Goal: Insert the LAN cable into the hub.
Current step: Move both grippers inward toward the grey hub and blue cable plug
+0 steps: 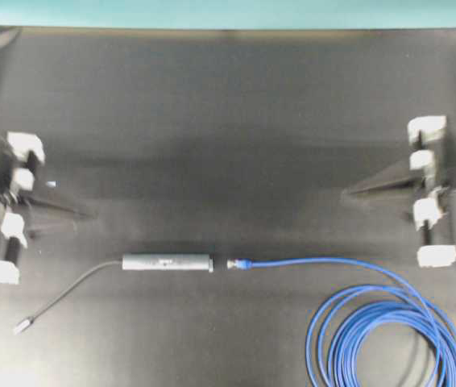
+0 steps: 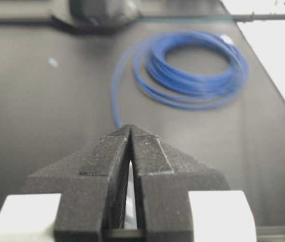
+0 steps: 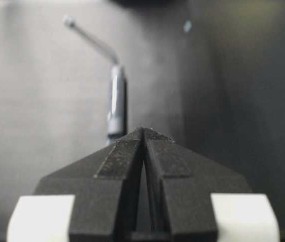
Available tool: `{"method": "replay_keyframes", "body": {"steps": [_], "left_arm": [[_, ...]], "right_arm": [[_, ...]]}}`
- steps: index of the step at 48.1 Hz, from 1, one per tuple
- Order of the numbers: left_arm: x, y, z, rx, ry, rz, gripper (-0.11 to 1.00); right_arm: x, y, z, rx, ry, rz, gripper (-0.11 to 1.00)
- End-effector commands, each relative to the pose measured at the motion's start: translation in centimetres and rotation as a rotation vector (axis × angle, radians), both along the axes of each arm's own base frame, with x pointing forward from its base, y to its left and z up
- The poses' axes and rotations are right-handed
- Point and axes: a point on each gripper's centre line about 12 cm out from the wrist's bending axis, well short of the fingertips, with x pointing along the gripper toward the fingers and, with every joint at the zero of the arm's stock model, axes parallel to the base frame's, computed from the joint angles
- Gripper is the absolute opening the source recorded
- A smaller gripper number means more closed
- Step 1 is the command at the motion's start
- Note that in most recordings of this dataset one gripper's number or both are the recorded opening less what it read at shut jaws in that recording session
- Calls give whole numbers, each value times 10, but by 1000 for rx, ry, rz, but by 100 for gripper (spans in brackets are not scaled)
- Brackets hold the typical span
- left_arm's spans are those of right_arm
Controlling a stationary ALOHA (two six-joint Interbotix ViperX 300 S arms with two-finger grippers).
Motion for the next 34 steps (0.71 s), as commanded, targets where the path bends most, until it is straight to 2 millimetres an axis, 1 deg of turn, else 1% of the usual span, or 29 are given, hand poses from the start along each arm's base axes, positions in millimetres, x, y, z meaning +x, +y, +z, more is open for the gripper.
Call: {"method": "replay_keyframes", "body": {"steps": [1, 10, 12, 13, 15, 17, 19, 20, 22, 24, 26, 27, 29, 32, 34], "left_arm": [[3, -2, -3, -25, 3, -11, 0], [5, -3, -18, -78, 65, -14, 1], [5, -4, -22, -78, 81, -15, 4], [5, -4, -24, -77, 85, -15, 6], [6, -4, -26, -78, 95, -15, 13], [6, -4, -31, -80, 114, -15, 24], [7, -5, -34, -82, 125, -15, 36], [8, -5, -35, -80, 131, -17, 42], [9, -6, -40, -80, 149, -18, 57], [12, -6, -45, -77, 171, -17, 68], [13, -6, -51, -76, 194, -15, 79], [15, -7, -56, -73, 212, -17, 81], [16, -7, -64, -70, 236, -18, 79], [18, -8, -76, -69, 250, -19, 72], [18, -8, -82, -73, 240, -21, 69]], "right_arm": [[13, 0, -5, 33, 45, -16, 0], [35, 8, -23, 63, 155, -11, 1], [38, 9, -26, 61, 175, -7, 4], [40, 10, -27, 60, 183, -4, 7], [43, 13, -29, 59, 196, 1, 15], [46, 15, -30, 60, 202, 6, 25], [49, 16, -31, 60, 210, 10, 36], [50, 16, -32, 62, 215, 9, 44], [53, 17, -34, 68, 223, 7, 55], [55, 17, -35, 76, 230, 3, 67], [57, 18, -36, 84, 235, -2, 77], [58, 18, -36, 88, 235, -4, 80], [59, 18, -38, 96, 242, -8, 85], [59, 18, -40, 102, 247, -11, 85], [60, 18, -40, 106, 246, -13, 83]]}}
